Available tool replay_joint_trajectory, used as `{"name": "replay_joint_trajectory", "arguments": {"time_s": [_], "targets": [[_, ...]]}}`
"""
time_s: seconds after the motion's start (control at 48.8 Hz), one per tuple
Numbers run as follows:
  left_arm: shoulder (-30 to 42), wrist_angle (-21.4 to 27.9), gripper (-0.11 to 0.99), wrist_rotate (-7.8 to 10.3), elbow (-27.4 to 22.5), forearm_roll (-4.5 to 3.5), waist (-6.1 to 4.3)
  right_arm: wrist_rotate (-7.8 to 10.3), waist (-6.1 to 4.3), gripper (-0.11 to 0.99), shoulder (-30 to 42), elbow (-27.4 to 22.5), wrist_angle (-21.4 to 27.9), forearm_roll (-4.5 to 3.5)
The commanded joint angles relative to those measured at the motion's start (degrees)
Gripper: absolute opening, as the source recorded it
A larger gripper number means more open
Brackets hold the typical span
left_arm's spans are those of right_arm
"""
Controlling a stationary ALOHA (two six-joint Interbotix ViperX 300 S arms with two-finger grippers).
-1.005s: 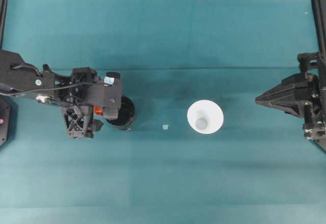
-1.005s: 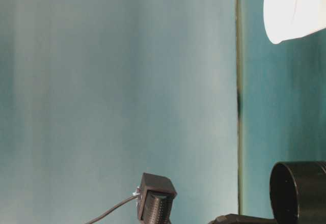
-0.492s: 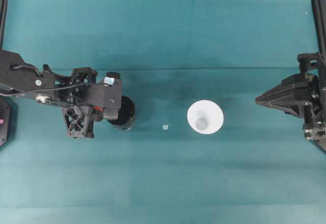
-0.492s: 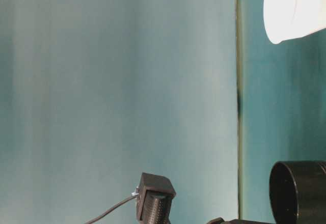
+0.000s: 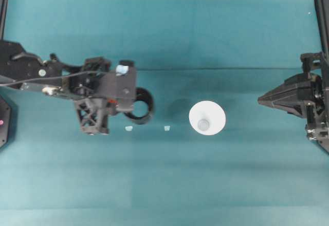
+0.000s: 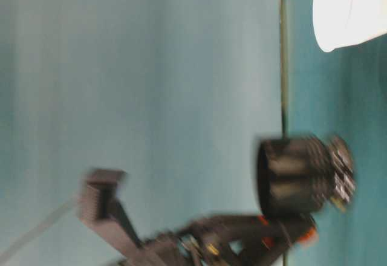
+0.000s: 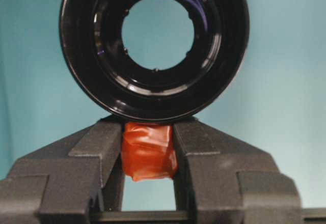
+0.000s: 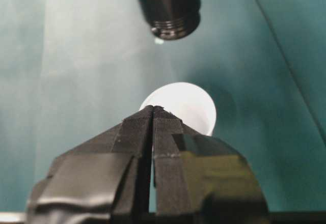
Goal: Put the paper cup into the moved red handle cup holder.
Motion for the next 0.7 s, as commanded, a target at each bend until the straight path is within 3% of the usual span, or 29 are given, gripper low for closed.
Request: {"name": "replay_joint_trajectory", "arguments": {"time_s": [0.0, 0.226, 0.677], "targets": [[1.32, 0.18, 0.26, 0.0, -3.87, 0.09, -1.32, 0.62, -0.18, -0.1, 0.09, -1.32, -0.26, 0.26], [6.5, 0.26, 0.26, -0.09, -7.38, 0.09, -3.34, 0.53, -0.18, -0.1, 0.09, -1.23, -0.26, 0.26], [12.92, -3.16, 0.26, 0.26, -7.73, 0.09, -3.25, 0.53, -0.26, -0.1, 0.09, -1.14, -0.26, 0.26]]}}
